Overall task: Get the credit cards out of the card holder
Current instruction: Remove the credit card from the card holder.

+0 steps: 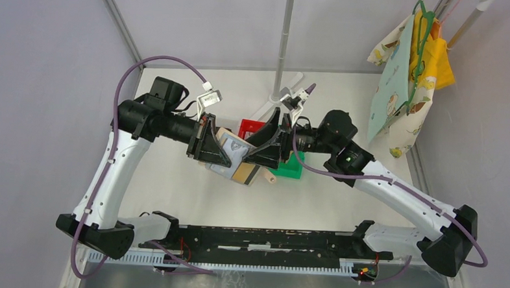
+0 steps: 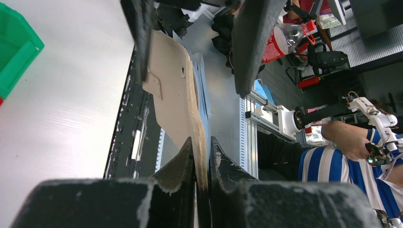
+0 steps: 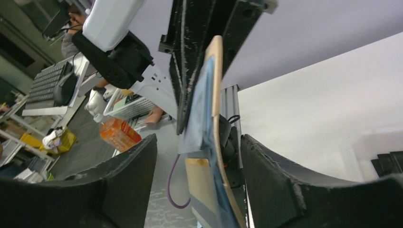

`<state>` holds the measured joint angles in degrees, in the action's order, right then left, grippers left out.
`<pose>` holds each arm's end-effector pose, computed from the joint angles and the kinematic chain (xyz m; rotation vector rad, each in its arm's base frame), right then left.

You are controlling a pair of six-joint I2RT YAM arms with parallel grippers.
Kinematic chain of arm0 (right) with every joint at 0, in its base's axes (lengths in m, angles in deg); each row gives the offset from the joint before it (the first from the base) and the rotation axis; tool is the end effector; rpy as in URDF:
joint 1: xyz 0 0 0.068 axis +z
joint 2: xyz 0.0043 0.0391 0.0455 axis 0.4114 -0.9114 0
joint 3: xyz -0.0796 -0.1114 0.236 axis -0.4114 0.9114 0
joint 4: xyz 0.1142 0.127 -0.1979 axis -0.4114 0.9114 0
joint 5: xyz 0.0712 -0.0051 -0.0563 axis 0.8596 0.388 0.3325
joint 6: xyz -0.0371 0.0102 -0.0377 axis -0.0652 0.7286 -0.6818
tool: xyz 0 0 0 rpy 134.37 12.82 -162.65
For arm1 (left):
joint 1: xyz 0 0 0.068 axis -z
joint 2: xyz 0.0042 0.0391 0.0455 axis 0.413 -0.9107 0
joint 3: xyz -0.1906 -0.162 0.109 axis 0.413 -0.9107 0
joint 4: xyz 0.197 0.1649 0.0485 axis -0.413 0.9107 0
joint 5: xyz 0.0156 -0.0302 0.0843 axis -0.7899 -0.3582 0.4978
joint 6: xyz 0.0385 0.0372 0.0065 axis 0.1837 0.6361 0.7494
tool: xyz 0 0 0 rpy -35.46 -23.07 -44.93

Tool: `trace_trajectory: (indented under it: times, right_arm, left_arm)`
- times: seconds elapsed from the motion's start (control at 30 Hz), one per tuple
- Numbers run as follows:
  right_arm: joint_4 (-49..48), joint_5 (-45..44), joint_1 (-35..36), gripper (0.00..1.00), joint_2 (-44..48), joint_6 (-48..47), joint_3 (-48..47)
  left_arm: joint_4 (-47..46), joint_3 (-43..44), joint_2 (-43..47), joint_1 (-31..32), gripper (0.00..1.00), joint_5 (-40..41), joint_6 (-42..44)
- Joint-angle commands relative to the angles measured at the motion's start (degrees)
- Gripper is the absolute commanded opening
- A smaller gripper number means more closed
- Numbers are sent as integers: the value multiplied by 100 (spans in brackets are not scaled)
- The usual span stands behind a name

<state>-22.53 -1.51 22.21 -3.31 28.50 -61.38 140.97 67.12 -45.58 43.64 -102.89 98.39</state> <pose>0.1651 0.2085 0.4014 -0.8194 1.4778 1.6680 0.1636 -0.0932 0.4248 1.0396 1.9783 -1.6397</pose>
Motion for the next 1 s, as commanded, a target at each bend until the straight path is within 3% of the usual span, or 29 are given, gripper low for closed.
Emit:
trace_trajectory:
  times: [0.0,0.13,0.3,0.4,0.5,0.67,0.73,0.83,0.97]
  right_arm:
    - [-232,238,242,64,-32,-170,-351]
    - [-298,204,254,59,191,-200,-106]
    - [154,-196,199,68,870,-614,379]
    - [-206,-440,146,72,1228,-370,915]
    - [-758,-781,149,84,1342,90,1356]
    - [-2617,-1206,205,95,1392,1249,2402]
    - [-3434,-1567,357,97,1416,1594,2834]
    - [-3758,-2096,712,97,1378,1559,2961]
    - [-4732,-2808,1082,97,1306,1685,3136]
  left_arm:
    - [78,201,11,-4,8,-441,280]
    - [101,234,28,0,5,-488,320]
    - [86,383,29,-1,3,-486,411]
    - [-60,490,27,-5,2,-547,314]
    - [-479,494,81,-2,2,-695,-125]
    - [-2031,294,394,-16,3,-773,-1514]
    - [-3220,-17,653,-20,3,-723,-2299]
    - [-4792,-483,1061,-27,3,-421,-3456]
    - [-5194,-560,1185,-27,3,28,-3709]
